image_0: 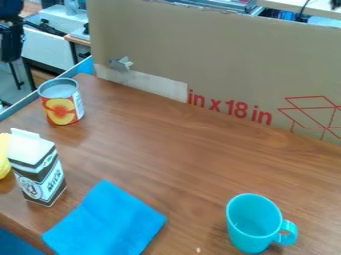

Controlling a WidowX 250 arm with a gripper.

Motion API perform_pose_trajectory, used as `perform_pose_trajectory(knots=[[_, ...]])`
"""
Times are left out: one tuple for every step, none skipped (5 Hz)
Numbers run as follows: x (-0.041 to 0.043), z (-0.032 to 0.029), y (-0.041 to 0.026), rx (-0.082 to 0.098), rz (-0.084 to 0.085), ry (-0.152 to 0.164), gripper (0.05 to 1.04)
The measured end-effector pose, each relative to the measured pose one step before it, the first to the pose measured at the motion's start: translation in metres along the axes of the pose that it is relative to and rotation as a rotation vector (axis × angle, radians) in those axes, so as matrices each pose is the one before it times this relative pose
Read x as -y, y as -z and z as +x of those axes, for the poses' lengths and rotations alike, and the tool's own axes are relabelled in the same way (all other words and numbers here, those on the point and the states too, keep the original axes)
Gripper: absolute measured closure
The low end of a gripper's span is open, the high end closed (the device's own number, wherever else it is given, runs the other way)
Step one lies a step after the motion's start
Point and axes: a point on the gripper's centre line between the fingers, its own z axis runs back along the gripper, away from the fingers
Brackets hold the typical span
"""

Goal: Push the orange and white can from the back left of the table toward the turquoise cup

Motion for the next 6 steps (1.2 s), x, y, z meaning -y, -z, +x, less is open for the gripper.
perform_pose_trajectory(knots=[[-0.00350,0.00704,0.01534,-0.0394,0.0050,0.0357,0.081],[-0.00007,0.00835,0.01494,0.0027,0.0048,0.0206,0.081],[0.00595,0.01633,0.02835,-0.0265,0.0165,0.0313,0.081],[0.00513,0.01817,0.00411,0.0298,0.0311,0.0187,0.081],[-0.00043,0.01231,0.00814,0.0321,-0.0019,0.0138,0.081],[0.02289,0.00508,0.00234,0.0601,-0.0637,0.0505,0.083]])
